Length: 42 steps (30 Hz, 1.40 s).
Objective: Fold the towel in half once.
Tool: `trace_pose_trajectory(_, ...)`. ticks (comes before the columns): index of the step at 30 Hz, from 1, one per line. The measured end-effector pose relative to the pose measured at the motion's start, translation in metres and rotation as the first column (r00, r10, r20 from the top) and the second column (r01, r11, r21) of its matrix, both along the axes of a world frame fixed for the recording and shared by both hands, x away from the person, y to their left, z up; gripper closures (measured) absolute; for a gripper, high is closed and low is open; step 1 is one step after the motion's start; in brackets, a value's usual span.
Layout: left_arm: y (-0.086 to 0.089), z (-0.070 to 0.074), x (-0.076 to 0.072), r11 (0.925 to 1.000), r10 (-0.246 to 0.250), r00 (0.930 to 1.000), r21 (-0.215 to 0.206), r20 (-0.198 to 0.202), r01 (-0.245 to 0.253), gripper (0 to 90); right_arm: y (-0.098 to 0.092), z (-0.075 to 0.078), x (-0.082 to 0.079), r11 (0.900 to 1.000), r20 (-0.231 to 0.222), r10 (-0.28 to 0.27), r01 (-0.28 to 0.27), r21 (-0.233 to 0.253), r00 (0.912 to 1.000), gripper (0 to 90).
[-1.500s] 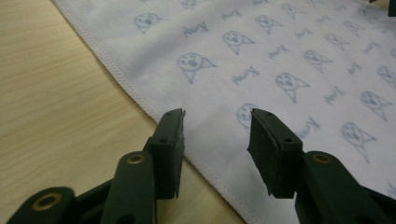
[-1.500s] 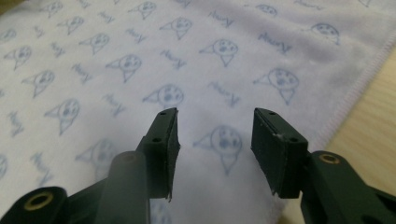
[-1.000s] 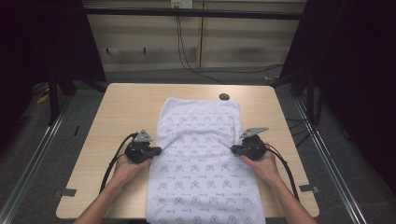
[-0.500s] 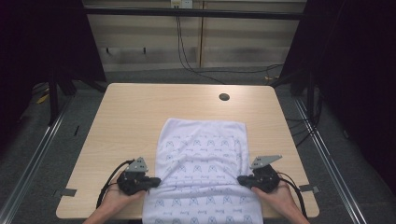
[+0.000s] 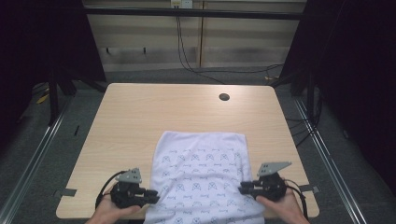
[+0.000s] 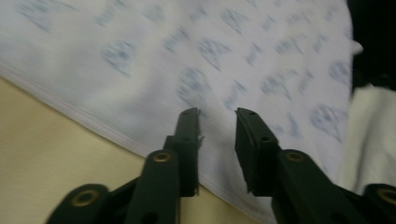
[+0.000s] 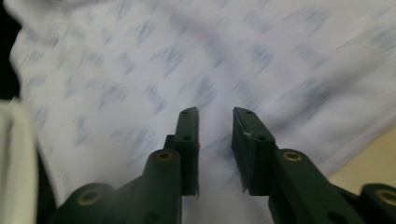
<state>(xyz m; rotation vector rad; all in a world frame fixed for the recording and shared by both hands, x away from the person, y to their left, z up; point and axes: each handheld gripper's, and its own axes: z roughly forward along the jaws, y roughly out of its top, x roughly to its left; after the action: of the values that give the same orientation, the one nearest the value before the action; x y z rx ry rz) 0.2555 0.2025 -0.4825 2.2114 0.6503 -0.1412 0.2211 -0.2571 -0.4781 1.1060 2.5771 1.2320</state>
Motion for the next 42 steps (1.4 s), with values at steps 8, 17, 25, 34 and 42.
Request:
trace_pose_trajectory(8, 0.012, -0.001, 0.095, 0.9681, 0.251, 0.9641, -0.024, 0.088, -0.249, 71.5, -0.026, 0.0, 0.12, 0.98, 0.066, -0.192, 0.195, -0.044, 0.9792, 58.3)
trace_pose_trajectory(17, 0.004, -0.014, 0.14, 0.9335, 0.358, 0.9293, -0.024, 0.089, -0.358, 73.1, -0.021, -0.03, 0.171, 0.959, 0.069, -0.273, 0.277, -0.055, 0.9596, 55.2)
trace_pose_trajectory(25, -0.012, -0.024, 0.149, 0.945, 0.327, 0.9424, -0.015, 0.07, -0.327, 61.3, -0.018, -0.029, 0.164, 0.968, 0.071, -0.236, 0.24, -0.067, 0.9692, 81.2)
trace_pose_trajectory(34, -0.026, -0.026, 0.152, 0.9518, 0.307, 0.9499, -0.031, 0.061, -0.305, 62.7, -0.018, -0.024, 0.161, 0.975, 0.033, -0.22, 0.22, -0.015, 0.975, 86.2)
trace_pose_trajectory(42, -0.04, -0.025, 0.148, 0.9672, 0.253, 0.9663, -0.039, 0.049, -0.251, 52.6, -0.017, -0.023, 0.16, 0.977, 0.036, -0.211, 0.211, -0.001, 0.9768, 86.2)
